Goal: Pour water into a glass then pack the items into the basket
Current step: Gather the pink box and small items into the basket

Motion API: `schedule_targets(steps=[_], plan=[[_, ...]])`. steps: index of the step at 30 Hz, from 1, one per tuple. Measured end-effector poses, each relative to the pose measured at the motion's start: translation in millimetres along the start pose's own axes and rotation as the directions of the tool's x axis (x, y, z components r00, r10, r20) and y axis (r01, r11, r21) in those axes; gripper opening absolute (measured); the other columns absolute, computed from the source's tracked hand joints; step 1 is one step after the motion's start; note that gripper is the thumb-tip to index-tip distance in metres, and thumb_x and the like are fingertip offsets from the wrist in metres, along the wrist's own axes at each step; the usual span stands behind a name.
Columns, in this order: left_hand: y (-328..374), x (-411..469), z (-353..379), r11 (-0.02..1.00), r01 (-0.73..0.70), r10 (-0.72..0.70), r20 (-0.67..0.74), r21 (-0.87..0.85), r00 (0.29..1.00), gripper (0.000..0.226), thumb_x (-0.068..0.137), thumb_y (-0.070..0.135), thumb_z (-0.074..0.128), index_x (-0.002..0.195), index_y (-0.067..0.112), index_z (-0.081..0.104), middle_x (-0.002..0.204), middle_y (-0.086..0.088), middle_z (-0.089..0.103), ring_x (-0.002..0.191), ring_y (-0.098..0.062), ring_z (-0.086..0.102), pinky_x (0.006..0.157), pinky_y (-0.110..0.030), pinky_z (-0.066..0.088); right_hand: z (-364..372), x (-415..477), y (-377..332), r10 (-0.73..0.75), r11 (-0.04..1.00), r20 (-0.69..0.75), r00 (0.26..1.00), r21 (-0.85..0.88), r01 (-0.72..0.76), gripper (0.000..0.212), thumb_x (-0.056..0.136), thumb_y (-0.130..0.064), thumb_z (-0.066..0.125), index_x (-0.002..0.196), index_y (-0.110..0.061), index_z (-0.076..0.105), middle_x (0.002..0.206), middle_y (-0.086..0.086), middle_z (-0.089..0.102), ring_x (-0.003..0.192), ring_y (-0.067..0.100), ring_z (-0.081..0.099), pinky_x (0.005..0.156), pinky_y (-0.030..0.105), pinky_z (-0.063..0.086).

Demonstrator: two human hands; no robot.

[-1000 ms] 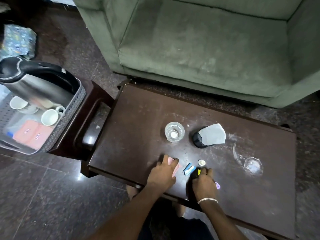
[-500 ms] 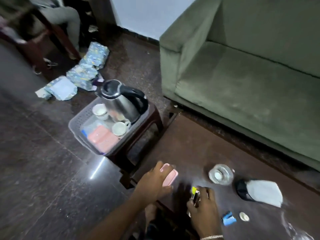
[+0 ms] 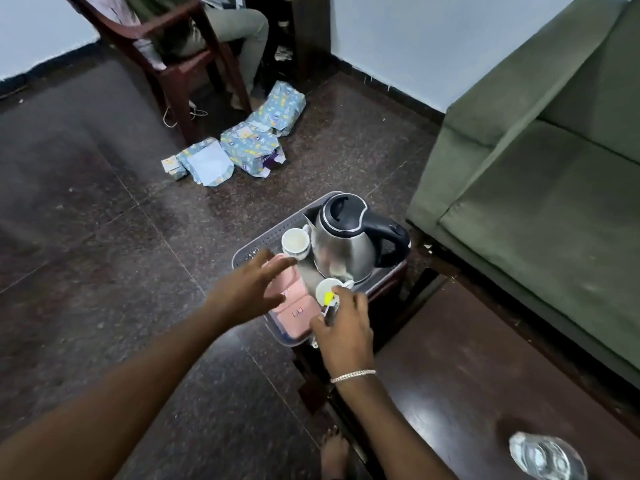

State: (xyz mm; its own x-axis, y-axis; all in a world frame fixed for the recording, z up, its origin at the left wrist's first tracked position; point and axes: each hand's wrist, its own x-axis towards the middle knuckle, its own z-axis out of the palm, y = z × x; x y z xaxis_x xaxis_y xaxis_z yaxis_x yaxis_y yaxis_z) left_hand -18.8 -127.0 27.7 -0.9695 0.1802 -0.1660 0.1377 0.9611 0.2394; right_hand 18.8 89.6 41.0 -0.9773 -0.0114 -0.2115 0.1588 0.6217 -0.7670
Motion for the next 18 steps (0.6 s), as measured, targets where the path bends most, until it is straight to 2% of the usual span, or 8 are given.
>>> schedule_targets(steps=[3,5,10,14,18], plan=[[-34,20,-5,0.999,-0.002,-0.001,0.061,0.04,0.998,0.081,0.079,0.038,0.084,0.148,0.04,0.043,0.134,-0.001,0.054,0.103,-0.028,0.068,0.075,-0.033,0.053,32,16,-22,-0.04,0.998,0.04,0.998,-0.039,0.041,0.051,0.078,-0.019,0.068,0.127,-0.022,0.055,0.12,0.006,0.046,0.098,0.037,0.061,0.08,0.044,0.051],[-50,32,-3,0.999,-0.007,0.002,0.092,0.05,0.996,0.079,0.08,0.037,0.083,0.148,0.038,0.043,0.132,-0.002,0.054,0.104,-0.029,0.066,0.075,-0.033,0.053,49,22,-28,-0.043,0.996,0.074,0.996,-0.079,0.049,0.046,0.081,-0.017,0.065,0.126,-0.021,0.058,0.116,0.007,0.047,0.095,0.037,0.062,0.082,0.045,0.051],[-69,56,16,0.995,-0.033,0.021,0.129,0.094,0.991,0.072,0.086,0.043,0.077,0.149,0.038,0.043,0.128,-0.004,0.054,0.109,-0.029,0.064,0.078,-0.035,0.051,79,29,-24,0.016,0.962,0.16,0.987,-0.27,0.028,0.033,0.089,-0.022,0.06,0.121,-0.015,0.061,0.127,0.008,0.046,0.102,0.034,0.063,0.091,0.043,0.048],[-79,65,32,0.991,-0.068,0.052,0.136,0.112,0.989,0.07,0.087,0.047,0.075,0.148,0.039,0.041,0.127,-0.004,0.053,0.11,-0.029,0.064,0.072,-0.031,0.045,88,35,-20,0.068,0.928,0.196,0.978,-0.373,0.01,0.035,0.094,-0.026,0.059,0.126,-0.012,0.058,0.136,0.006,0.04,0.108,0.031,0.063,0.094,0.04,0.048],[-84,68,39,0.989,-0.073,0.049,0.176,0.128,0.983,0.07,0.088,0.048,0.073,0.149,0.036,0.04,0.131,-0.006,0.048,0.118,-0.032,0.059,0.082,-0.04,0.055,92,38,-17,0.1,0.91,0.213,0.972,-0.414,-0.003,0.038,0.095,-0.025,0.06,0.128,-0.009,0.055,0.137,0.007,0.038,0.107,0.031,0.064,0.095,0.039,0.048]])
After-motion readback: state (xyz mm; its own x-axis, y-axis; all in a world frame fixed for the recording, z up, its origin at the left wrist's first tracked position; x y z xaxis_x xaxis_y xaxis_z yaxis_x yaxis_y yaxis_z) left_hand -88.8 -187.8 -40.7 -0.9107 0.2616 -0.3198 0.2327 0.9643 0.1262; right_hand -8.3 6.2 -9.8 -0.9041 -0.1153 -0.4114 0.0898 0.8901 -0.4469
